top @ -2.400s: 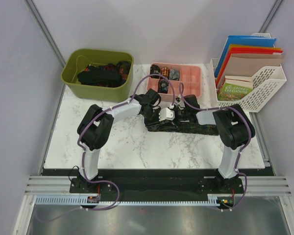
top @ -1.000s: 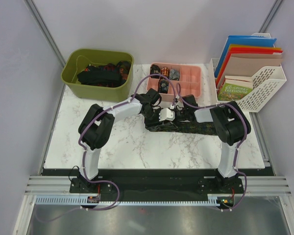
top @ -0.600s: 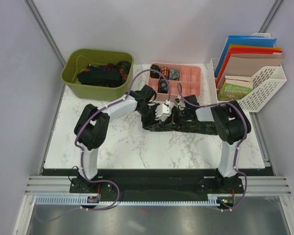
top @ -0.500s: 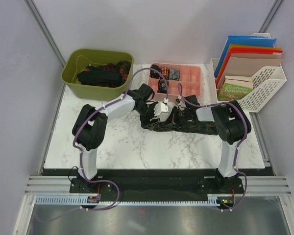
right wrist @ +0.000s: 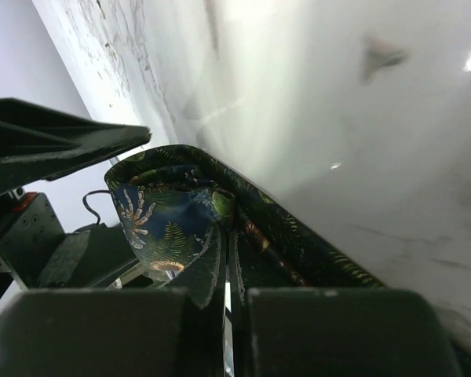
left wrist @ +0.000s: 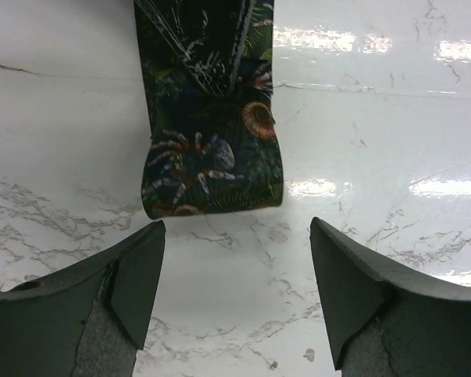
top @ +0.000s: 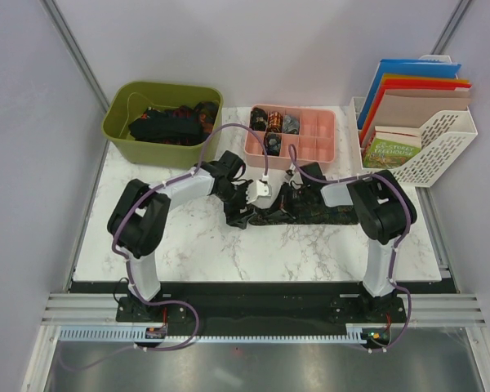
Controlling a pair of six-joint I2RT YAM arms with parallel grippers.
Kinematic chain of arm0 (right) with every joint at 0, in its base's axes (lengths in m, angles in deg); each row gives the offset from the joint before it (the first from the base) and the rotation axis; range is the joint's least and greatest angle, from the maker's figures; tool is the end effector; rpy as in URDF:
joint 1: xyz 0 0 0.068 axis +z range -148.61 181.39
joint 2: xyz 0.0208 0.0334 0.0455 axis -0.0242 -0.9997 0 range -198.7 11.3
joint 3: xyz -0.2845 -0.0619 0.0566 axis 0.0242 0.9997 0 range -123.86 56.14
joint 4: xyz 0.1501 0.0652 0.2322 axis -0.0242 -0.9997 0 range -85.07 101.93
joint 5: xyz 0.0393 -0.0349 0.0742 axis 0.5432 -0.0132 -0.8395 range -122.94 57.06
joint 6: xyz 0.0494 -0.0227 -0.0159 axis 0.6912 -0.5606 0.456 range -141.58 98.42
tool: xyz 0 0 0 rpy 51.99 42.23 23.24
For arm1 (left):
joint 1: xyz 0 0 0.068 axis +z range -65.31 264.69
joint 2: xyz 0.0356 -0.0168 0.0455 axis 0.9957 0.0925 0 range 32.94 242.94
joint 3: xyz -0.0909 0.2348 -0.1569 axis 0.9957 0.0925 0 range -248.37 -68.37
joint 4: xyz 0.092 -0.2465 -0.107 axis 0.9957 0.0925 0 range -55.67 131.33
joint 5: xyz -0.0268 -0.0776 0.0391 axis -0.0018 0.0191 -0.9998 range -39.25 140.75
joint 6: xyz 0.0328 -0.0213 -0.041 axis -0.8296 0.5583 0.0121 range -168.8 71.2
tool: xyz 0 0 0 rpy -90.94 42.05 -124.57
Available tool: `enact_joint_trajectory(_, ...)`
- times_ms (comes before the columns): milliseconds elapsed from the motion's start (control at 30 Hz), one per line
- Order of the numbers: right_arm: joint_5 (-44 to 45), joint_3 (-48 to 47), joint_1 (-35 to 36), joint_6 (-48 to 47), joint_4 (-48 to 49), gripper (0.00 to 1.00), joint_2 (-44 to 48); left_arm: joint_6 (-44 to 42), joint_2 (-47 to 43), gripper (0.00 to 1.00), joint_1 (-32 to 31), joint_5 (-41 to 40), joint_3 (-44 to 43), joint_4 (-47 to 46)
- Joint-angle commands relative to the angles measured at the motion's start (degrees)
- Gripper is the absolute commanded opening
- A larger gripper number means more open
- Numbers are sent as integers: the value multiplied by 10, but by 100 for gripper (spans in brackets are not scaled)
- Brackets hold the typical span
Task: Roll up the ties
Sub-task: Roll the tie at the center of the board.
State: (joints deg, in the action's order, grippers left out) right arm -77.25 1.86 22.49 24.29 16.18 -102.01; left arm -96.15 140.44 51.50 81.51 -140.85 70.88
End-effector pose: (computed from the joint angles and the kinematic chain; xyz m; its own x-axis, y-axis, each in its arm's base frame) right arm 0.3474 0.1638 0.0951 -0.9854 0.1701 0.0079 0.1058 0.5750 0.8113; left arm 0.3201 -0.2335 0.1810 -0.0923 0.8157 -0.5711 0.9943 0.0452 -0.0961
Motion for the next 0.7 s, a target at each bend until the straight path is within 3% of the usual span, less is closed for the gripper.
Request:
enact_joint_trajectory(0,97,19,28,2,-28,0,-29,3,-30,81,3,14,23,-68)
enact_joint_trajectory(200,101,36,42,41,7,0,-31,12,-27,81,8,1,32,-92)
enact_joint_trajectory(400,112,58,48,88,61,0,-26,32,-41,72,8,31,31,-92)
enact_joint_trajectory(600,113,65,61,117,96,0,-30,54,-29,55,-2,43,-2,-90)
enact_joint_trajectory(667,114,67,66,122,106,0,-30,57,-20,55,-7,47,-15,-90)
